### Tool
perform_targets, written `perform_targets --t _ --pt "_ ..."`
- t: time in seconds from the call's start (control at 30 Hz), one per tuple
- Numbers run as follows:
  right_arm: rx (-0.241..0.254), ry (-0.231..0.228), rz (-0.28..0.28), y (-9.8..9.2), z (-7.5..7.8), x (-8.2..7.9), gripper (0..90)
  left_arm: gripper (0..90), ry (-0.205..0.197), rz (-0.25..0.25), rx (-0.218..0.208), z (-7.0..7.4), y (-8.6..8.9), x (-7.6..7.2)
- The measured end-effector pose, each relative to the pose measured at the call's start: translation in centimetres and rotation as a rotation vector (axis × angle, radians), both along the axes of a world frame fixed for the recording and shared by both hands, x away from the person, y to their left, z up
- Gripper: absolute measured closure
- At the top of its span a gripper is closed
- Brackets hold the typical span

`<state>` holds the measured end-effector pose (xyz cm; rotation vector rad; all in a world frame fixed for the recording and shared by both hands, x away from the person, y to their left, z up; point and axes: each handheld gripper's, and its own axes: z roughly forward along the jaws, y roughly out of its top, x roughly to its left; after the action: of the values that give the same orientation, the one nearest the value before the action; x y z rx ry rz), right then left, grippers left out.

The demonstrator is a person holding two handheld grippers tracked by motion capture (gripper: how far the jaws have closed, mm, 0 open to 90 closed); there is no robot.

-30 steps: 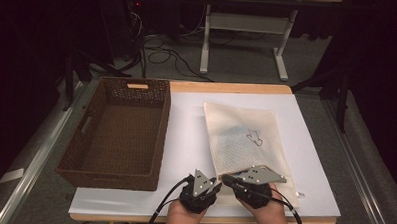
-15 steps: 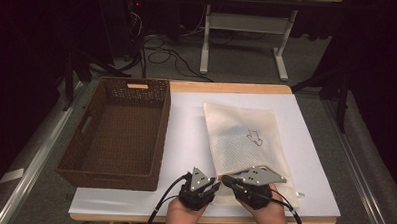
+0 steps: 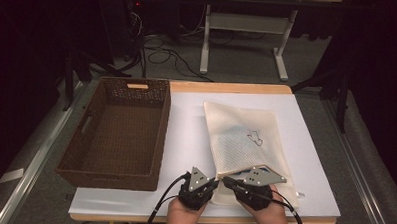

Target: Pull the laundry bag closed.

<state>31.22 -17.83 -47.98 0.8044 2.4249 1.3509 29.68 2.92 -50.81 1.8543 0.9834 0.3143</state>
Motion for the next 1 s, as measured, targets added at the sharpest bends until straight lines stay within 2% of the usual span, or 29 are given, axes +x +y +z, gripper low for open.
perform_targets --t 0.3,0.53,0.67,0.9,1.0 --pt "-0.005 0.014 0.001 0.26 -0.36 0.12 86.2 85.9 -0.026 -0.009 0.026 0.11 -0.18 -0.26" --pt "0.003 0.014 -0.006 0.24 -0.22 0.16 83.5 86.0 -0.049 -0.022 0.078 0.04 -0.64 -0.49" --pt "0.002 0.012 -0.007 0.20 -0.15 0.26 85.9 86.0 -0.046 -0.020 0.074 0.09 -0.62 -0.47" --pt "-0.004 -0.010 -0.015 0.20 0.06 0.12 88.1 86.9 -0.031 -0.004 0.013 0.43 0.01 -0.42" --pt "0.005 -0.011 -0.022 0.07 0.14 0.19 88.2 87.1 -0.032 -0.003 0.003 0.57 0.15 -0.47"
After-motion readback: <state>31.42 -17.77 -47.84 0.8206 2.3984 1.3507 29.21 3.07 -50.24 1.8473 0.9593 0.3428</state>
